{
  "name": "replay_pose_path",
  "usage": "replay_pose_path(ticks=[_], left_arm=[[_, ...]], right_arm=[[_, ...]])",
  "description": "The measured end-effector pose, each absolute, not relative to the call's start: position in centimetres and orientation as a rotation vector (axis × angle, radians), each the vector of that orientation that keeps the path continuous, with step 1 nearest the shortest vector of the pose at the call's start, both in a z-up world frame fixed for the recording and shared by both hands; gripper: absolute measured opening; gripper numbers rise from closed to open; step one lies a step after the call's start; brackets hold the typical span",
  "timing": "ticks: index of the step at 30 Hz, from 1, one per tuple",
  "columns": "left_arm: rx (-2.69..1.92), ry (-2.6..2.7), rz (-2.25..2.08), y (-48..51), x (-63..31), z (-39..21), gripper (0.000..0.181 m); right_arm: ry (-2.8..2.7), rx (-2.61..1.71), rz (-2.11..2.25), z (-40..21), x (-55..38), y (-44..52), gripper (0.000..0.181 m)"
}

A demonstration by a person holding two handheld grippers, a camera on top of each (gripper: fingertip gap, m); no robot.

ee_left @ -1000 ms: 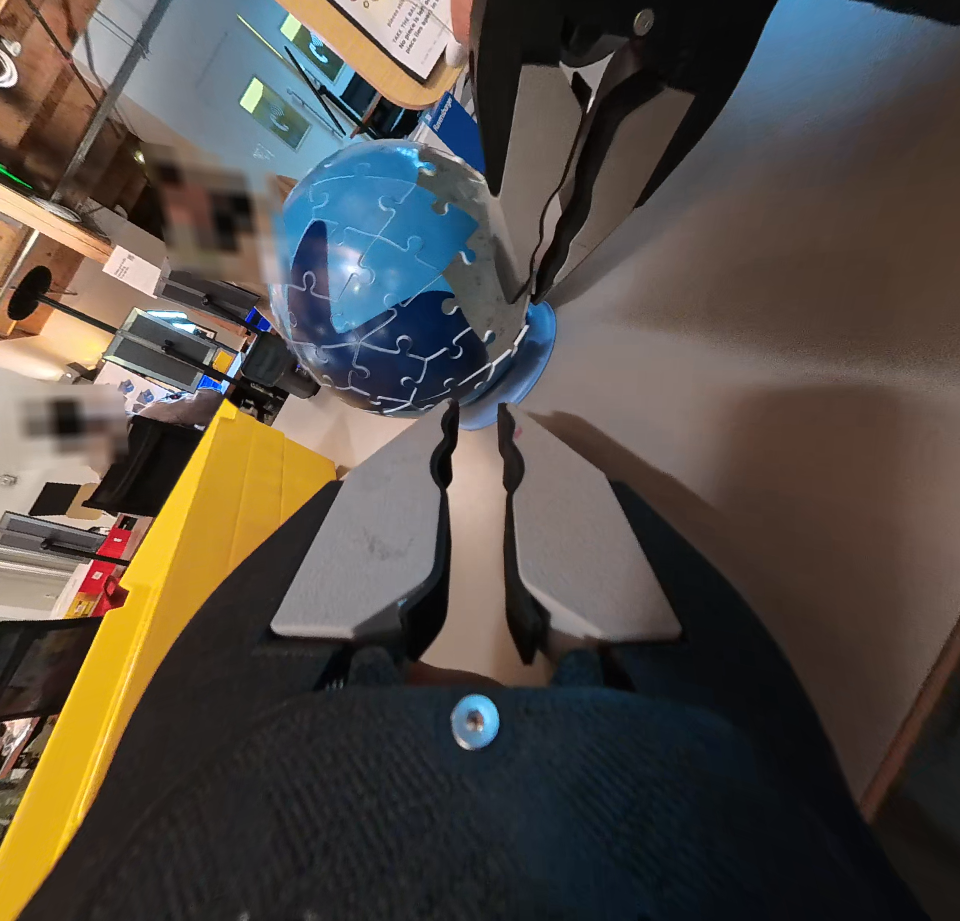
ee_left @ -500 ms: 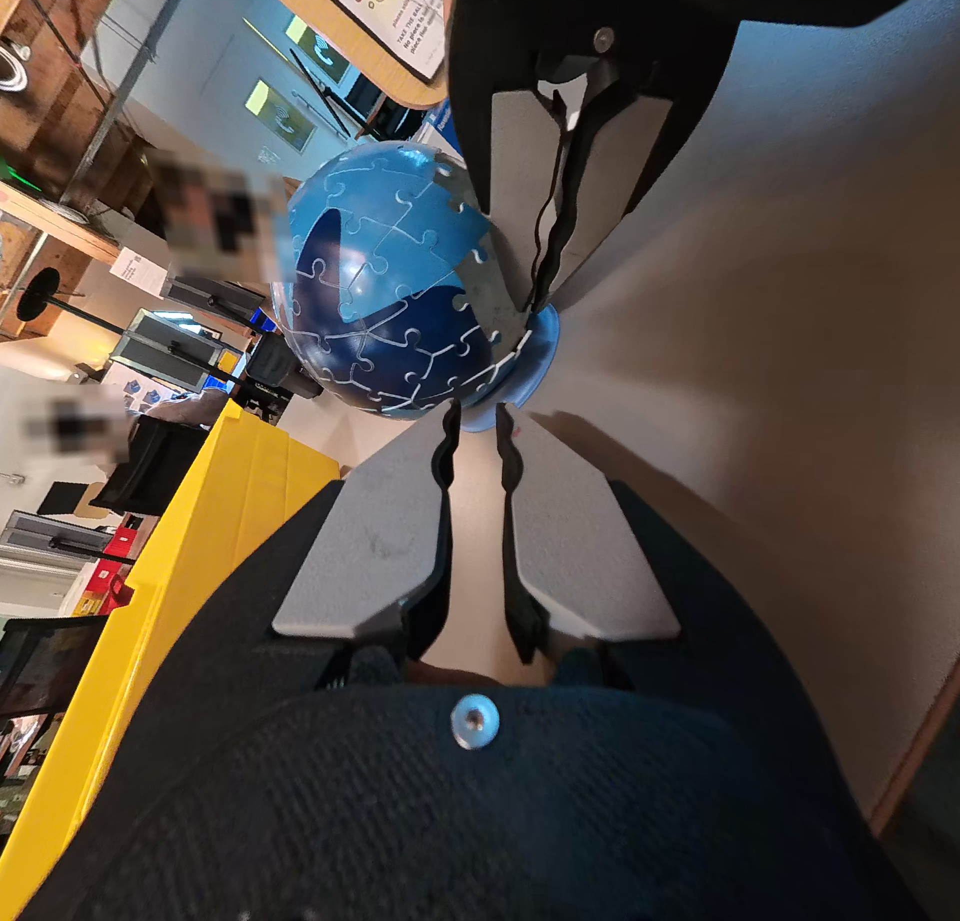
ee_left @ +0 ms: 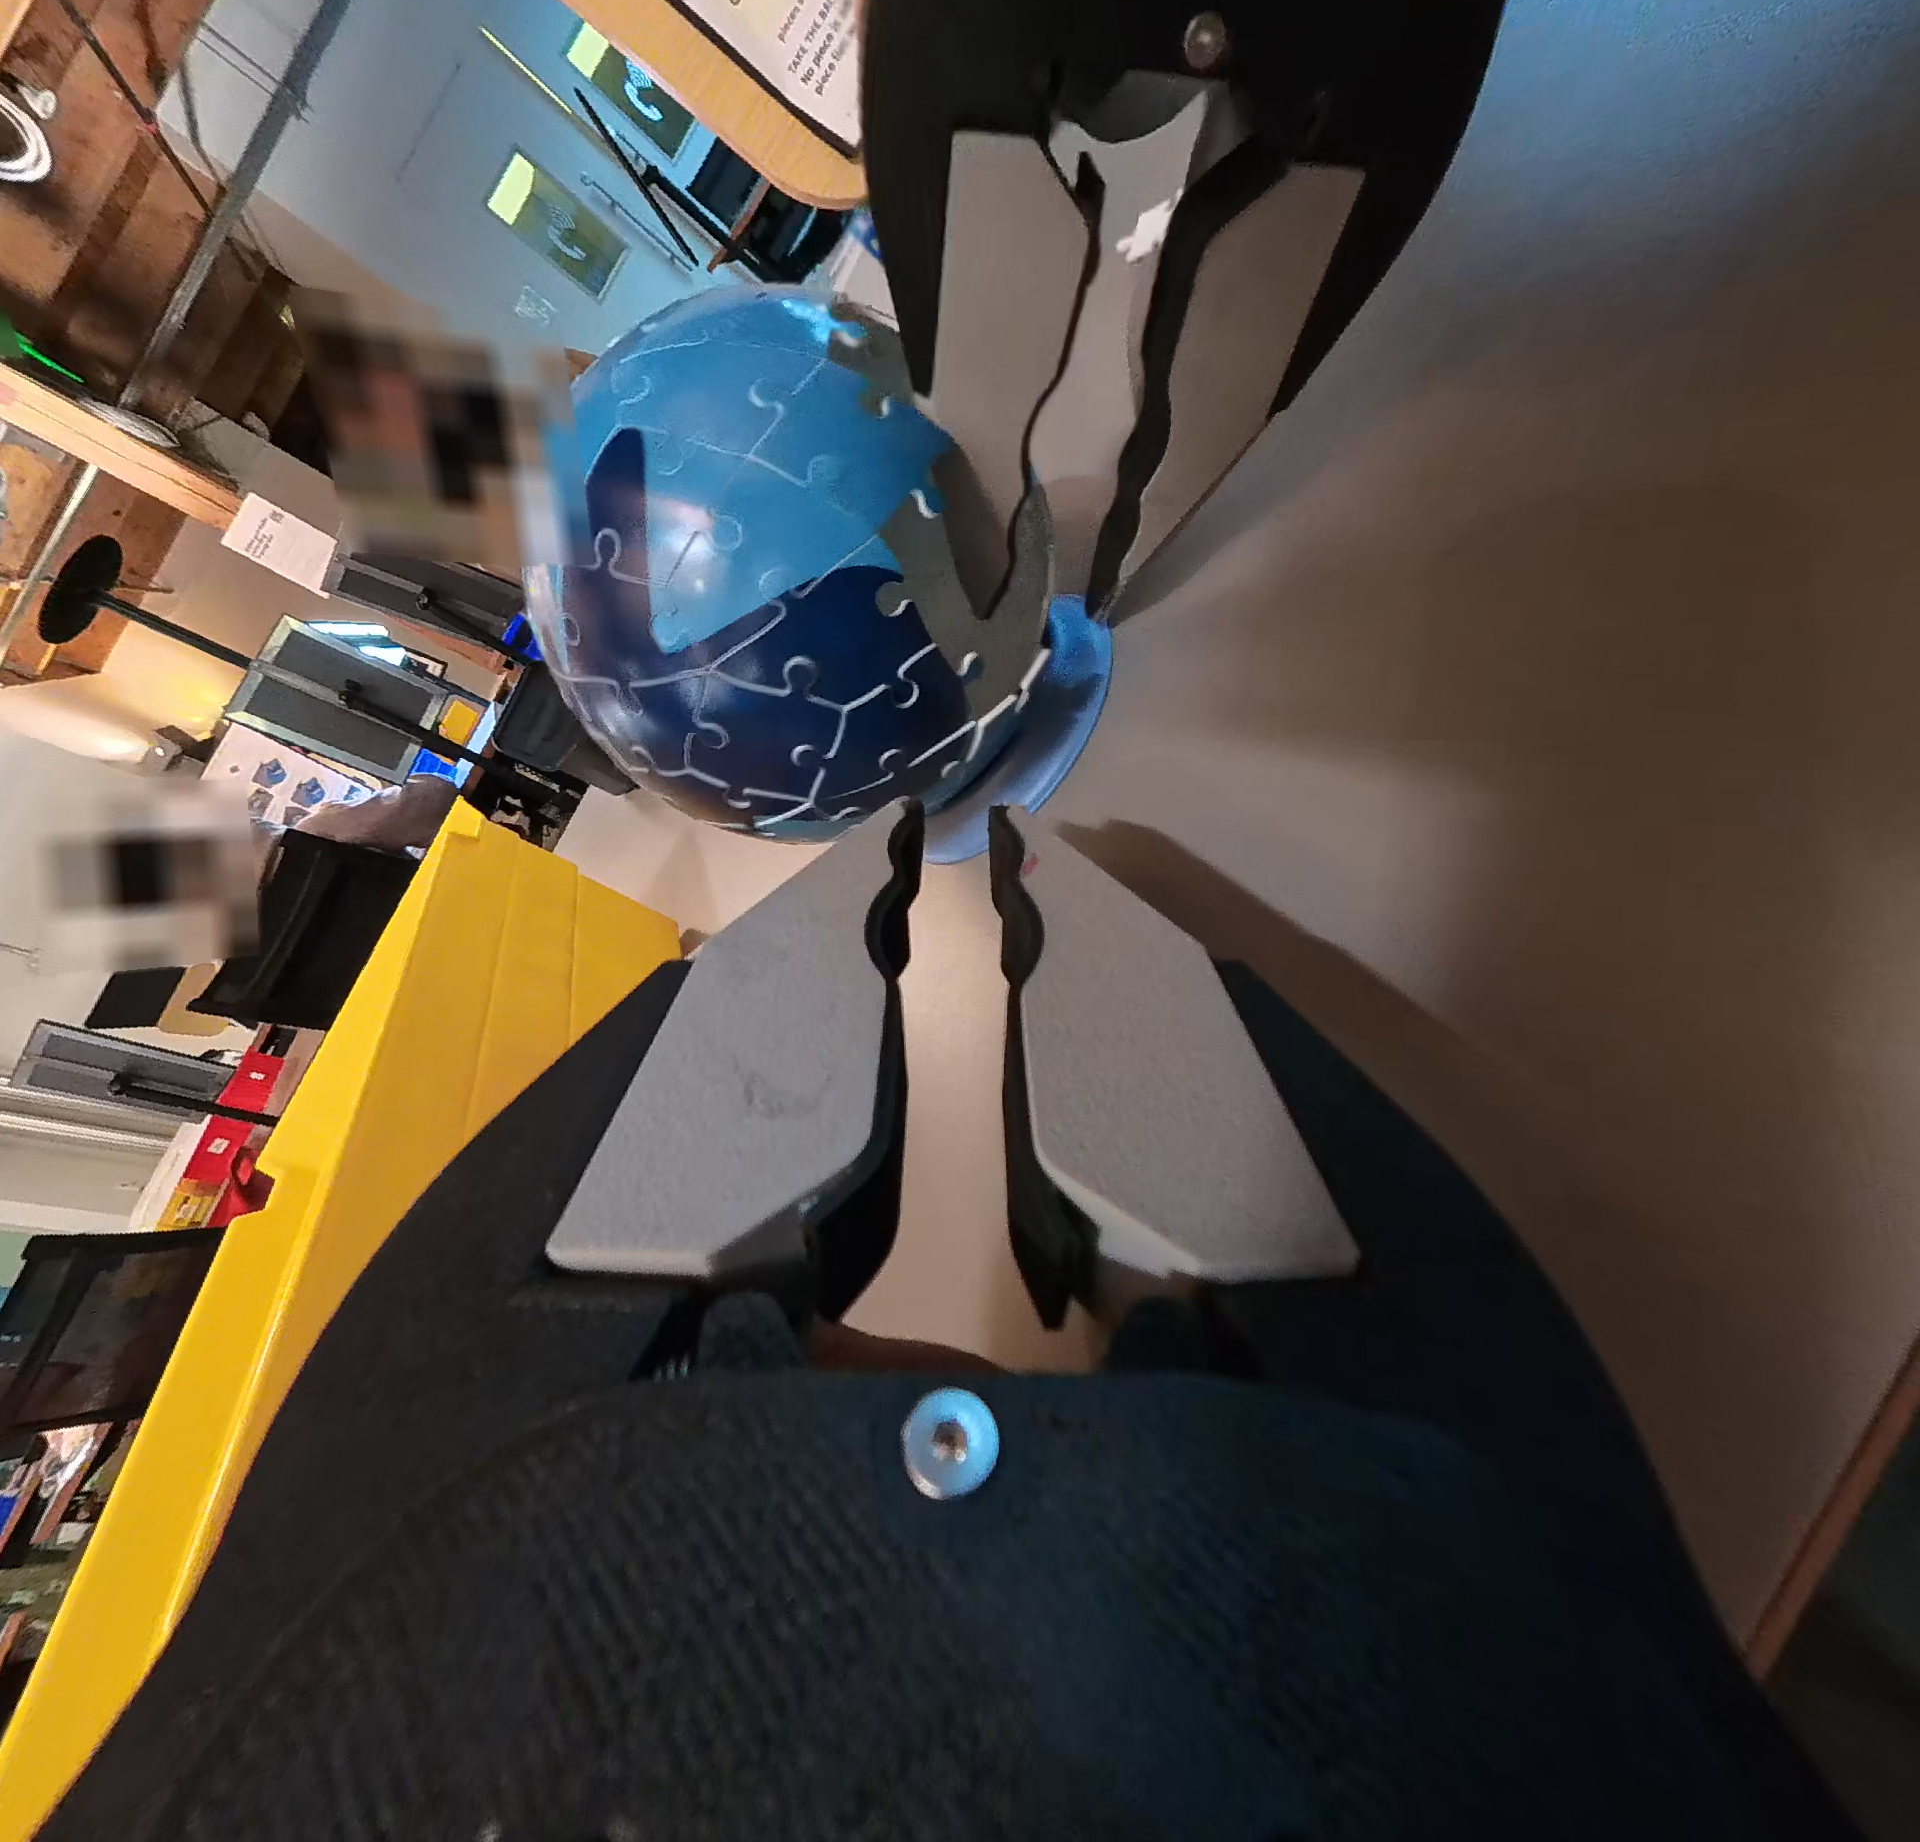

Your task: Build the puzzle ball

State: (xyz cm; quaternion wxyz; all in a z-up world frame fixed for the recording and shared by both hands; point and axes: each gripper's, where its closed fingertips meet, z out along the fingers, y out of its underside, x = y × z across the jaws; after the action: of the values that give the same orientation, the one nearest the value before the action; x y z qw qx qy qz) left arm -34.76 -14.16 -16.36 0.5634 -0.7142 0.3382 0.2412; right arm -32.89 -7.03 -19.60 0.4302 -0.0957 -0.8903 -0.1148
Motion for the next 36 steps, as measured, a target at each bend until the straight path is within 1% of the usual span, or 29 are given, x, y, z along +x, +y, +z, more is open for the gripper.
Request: replay_pose_path(ticks=[2,5,9,12,15,17,19,22,25,27,29,32,34,36], left_arm=[[-1.681,0.798,0.572,-14.2,-34.8,-16.4,0.01],[-1.679,0.796,0.569,-14.2,-34.8,-16.3,0.01],[-1.674,0.79,0.566,-14.2,-34.8,-16.2,0.009],[-1.679,0.791,0.562,-14.2,-34.8,-16.3,0.009],[-1.708,0.792,0.53,-14.1,-34.8,-16.5,0.011],[-1.737,0.771,0.47,-14.0,-35.0,-16.5,0.012],[-1.775,0.721,0.373,-14.0,-35.2,-16.3,0.018],[-1.815,0.602,0.194,-14.1,-35.6,-15.5,0.027],[-1.803,0.469,0.036,-14.2,-35.7,-14.3,0.034],[-1.787,0.372,-0.043,-14.0,-36.0,-13.6,0.044],[-1.777,0.282,-0.098,-13.6,-36.6,-13.1,0.055],[-1.768,0.179,-0.203,-12.5,-36.9,-12.7,0.067],[-1.758,0.123,-0.289,-11.8,-37.1,-12.3,0.07],[-1.752,0.094,-0.362,-11.4,-37.1,-11.9,0.072]], right_arm=[[-2.205,-0.238,-0.258,-19.2,-32.8,-7.4,0.023],[-2.221,-0.253,-0.22,-19.3,-32.2,-8.0,0.03],[-2.169,-0.226,-0.204,-19.1,-31.1,-8.3,0.032],[-2.101,-0.258,-0.096,-17.8,-29.5,-8.9,0.031],[-2.031,-0.422,0.109,-16.0,-27.6,-9.0,0.03],[-1.997,-0.608,0.29,-15.3,-26.6,-8.5,0.033],[-1.952,-0.815,0.466,-15.2,-26.2,-7.3,0.044],[-1.85,-1.08,0.694,-15.5,-26.3,-4.6,0.052],[-1.759,-1.285,1.01,-15.6,-26.7,-3.4,0.07],[-1.717,-1.36,1.188,-14.9,-27.0,-3.3,0.081],[-1.646,-1.408,1.288,-13.8,-27.5,-2.7,0.081],[-1.582,-1.496,1.453,-12.7,-28.4,-2.5,0.081],[-1.557,-1.545,1.556,-12.3,-29.0,-3.0,0.078],[-1.563,-1.557,1.589,-12.1,-29.5,-3.6,0.08]])
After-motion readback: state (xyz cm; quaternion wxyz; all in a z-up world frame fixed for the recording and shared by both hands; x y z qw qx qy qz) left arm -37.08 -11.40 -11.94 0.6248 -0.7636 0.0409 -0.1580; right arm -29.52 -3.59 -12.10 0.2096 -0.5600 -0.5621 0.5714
